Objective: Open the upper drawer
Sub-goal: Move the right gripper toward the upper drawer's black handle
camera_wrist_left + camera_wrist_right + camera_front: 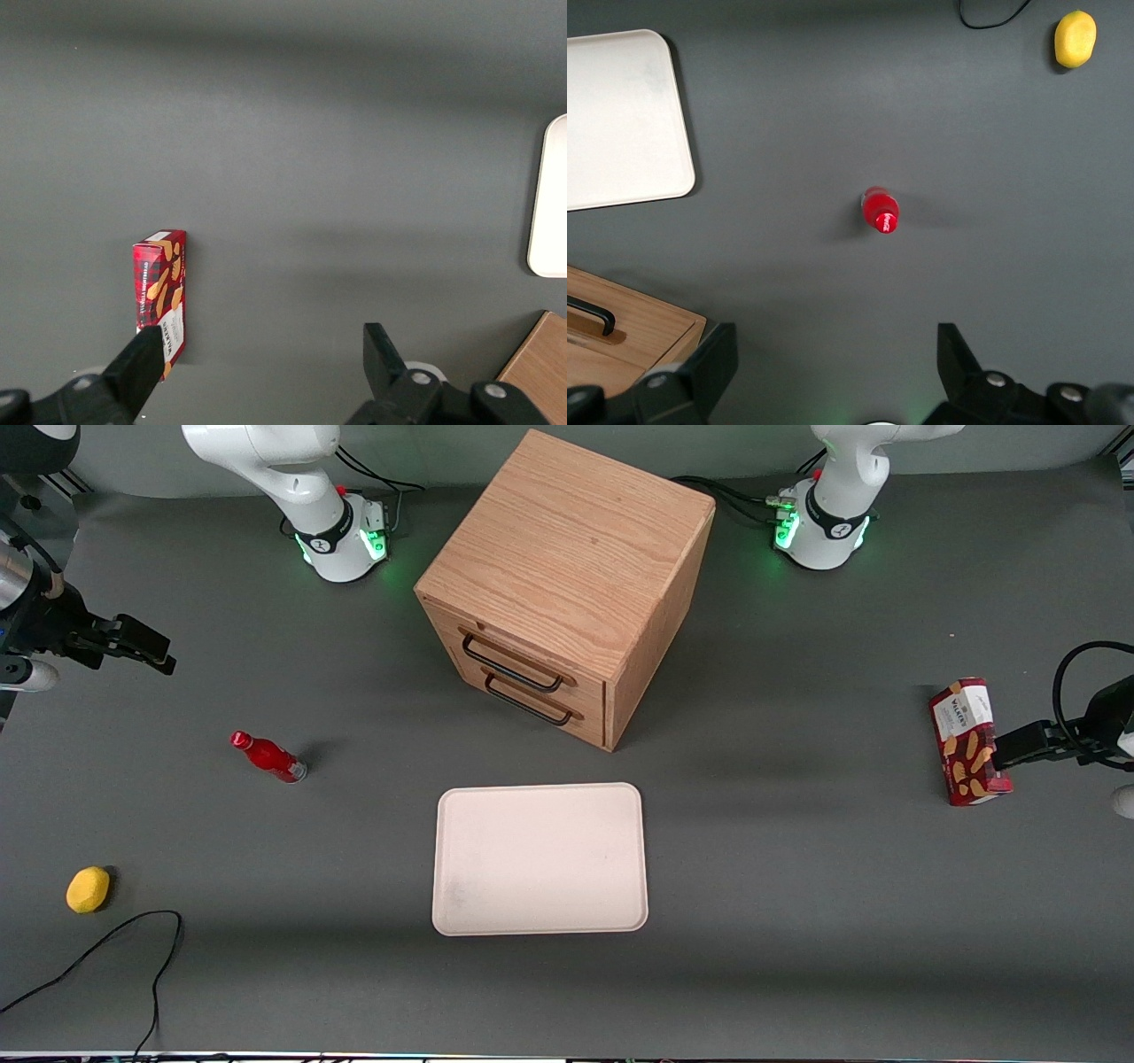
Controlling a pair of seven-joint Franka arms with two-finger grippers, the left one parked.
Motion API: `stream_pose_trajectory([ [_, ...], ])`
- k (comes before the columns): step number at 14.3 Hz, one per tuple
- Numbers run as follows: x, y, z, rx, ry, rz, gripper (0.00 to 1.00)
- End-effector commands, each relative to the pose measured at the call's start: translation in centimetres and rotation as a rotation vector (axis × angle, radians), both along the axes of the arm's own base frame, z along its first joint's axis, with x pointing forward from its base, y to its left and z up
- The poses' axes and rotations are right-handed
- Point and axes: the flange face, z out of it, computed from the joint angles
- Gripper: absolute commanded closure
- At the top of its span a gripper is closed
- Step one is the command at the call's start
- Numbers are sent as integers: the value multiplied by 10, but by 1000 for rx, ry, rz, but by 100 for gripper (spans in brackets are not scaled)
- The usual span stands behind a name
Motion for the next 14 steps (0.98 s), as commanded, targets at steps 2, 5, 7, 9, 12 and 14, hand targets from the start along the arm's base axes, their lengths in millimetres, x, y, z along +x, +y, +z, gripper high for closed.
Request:
stream_pose_trajectory([
  [2,2,3,2,-10,8,8,0],
  [5,22,10,-7,89,16,0,0],
  [7,39,20,-22,141,26,6,0],
  [9,53,54,-27,146,2,65,0],
  [12,55,139,-39,174,10,209,0],
  [14,43,196,-46,198,31,317,0],
])
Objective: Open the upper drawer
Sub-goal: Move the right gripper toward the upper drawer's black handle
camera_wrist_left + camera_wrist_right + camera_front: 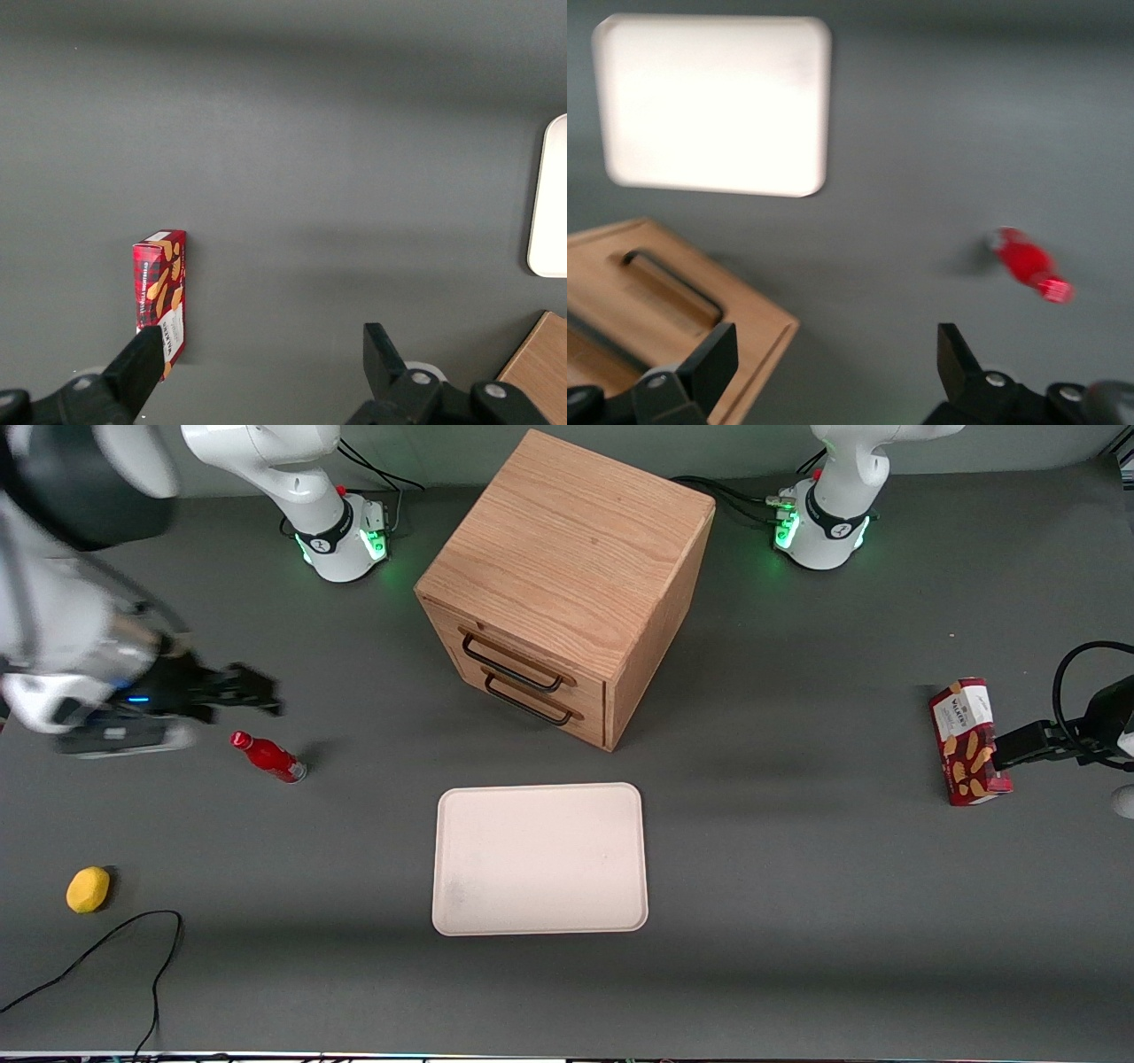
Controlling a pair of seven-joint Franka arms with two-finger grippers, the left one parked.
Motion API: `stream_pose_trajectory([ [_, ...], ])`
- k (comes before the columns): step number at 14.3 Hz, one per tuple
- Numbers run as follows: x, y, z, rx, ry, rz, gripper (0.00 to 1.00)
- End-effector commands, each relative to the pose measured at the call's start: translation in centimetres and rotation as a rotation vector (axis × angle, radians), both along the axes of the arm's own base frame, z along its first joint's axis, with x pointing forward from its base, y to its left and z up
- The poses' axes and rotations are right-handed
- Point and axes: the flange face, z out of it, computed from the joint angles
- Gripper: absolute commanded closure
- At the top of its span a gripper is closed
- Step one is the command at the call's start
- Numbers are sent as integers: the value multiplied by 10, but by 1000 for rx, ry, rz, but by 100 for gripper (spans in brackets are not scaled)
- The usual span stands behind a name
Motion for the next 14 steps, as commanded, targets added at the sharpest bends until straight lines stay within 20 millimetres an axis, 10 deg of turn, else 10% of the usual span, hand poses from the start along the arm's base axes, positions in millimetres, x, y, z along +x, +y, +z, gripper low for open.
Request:
stream_pose_trajectory([
  [1,-9,66,2,47,-3,148,0],
  [9,-61,178,-20,121,11,680,0],
  [14,-63,188,-79,144,9,745,0],
])
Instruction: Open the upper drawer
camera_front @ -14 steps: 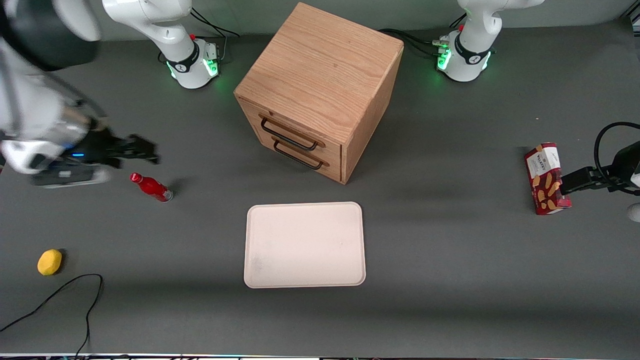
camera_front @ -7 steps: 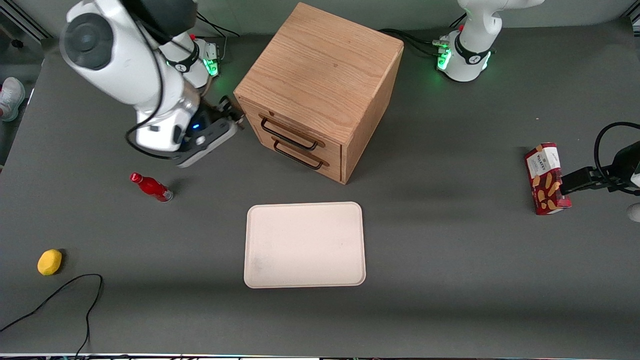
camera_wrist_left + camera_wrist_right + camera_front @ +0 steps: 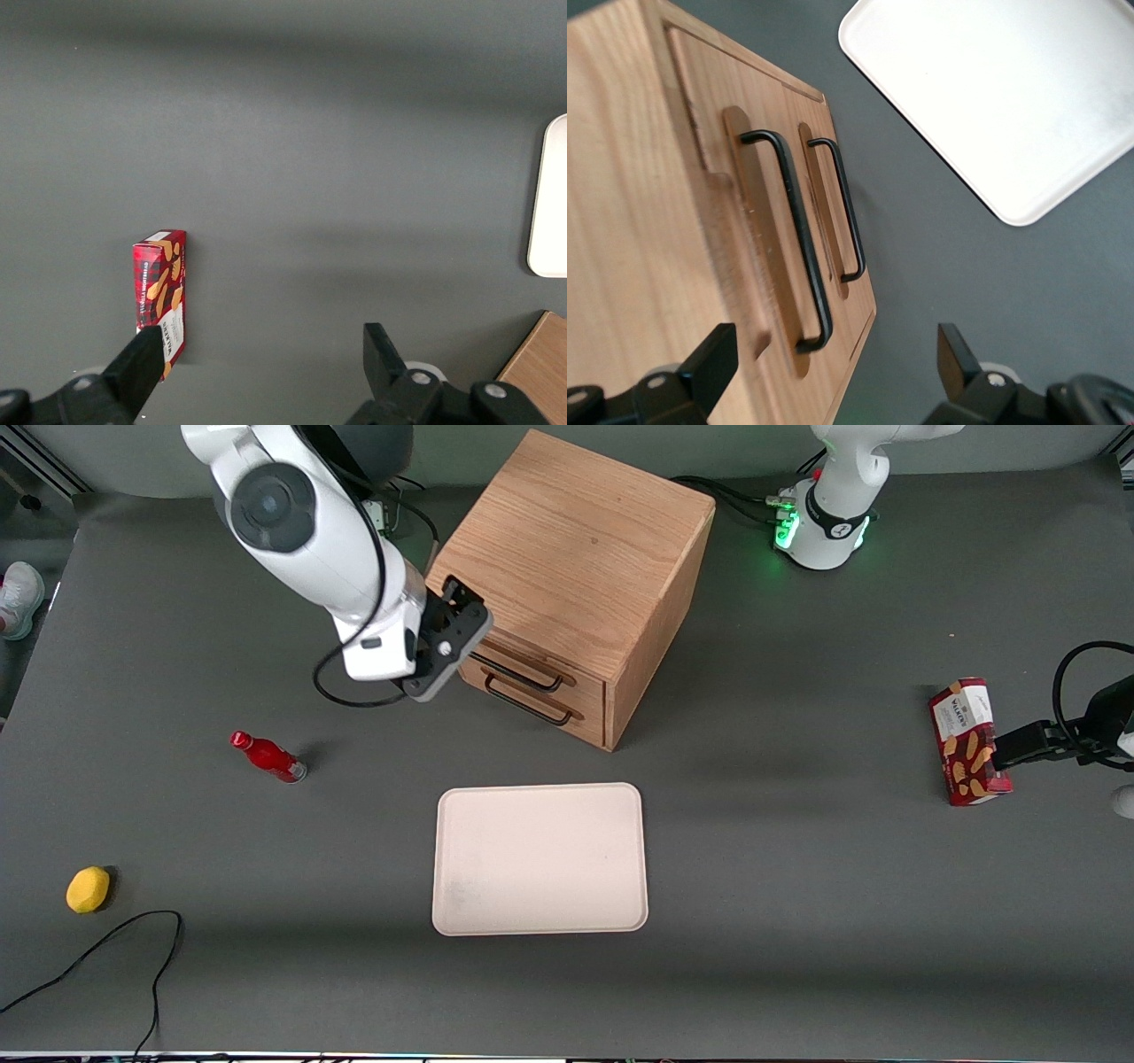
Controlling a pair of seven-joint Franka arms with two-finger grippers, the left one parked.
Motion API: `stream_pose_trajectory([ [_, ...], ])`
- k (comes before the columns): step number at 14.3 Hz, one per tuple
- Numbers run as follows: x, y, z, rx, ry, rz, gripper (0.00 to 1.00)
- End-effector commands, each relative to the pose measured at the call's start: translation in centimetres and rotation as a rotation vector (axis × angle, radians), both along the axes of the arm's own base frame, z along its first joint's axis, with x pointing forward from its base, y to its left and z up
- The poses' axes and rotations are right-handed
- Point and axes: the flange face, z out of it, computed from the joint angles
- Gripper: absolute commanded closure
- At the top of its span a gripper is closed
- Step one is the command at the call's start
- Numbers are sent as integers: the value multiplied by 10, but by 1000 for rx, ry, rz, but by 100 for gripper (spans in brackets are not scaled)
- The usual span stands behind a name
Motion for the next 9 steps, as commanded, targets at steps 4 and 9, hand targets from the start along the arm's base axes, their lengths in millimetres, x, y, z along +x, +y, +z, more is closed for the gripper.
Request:
stream_pose_trajectory([
  [4,-1,6,-60,46,-2,31,0],
  [9,-6,19,-90,85,12,17,0],
])
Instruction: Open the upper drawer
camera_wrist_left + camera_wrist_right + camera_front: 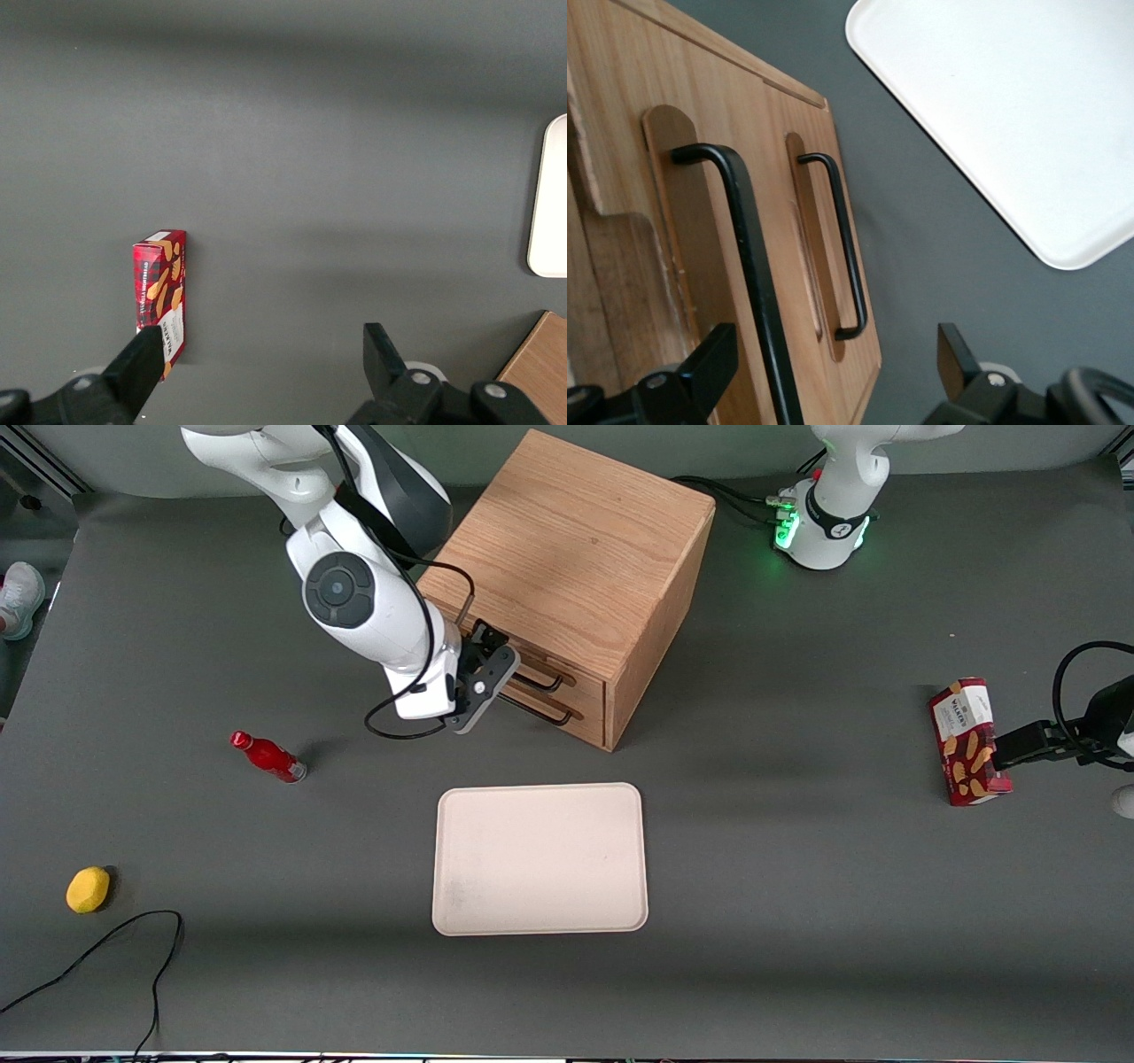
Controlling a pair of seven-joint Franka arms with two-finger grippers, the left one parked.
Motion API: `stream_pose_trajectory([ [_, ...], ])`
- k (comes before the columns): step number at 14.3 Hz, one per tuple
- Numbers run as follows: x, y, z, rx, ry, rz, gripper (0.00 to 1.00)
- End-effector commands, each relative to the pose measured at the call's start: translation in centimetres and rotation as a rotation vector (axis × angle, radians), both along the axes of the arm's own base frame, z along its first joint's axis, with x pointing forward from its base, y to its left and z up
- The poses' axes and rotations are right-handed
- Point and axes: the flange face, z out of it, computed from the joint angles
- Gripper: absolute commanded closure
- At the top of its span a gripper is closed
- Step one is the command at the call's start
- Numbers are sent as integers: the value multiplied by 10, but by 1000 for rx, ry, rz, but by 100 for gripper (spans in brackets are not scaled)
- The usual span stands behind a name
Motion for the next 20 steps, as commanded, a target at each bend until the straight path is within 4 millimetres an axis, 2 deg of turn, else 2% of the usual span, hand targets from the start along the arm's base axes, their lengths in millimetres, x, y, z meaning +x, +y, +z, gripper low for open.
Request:
stream_pose_trajectory([
  [1,-2,8,-6,42,2,12,0],
  [7,8,11,-24,61,-31,6,0],
  [10,19,4,-29,52,-62,4,0],
  [12,30,-8,-30,45,-84,15,0],
  [17,73,-59,-30,46,-124,13,0],
  [20,92,-77,-26,51,-145,-13,0],
])
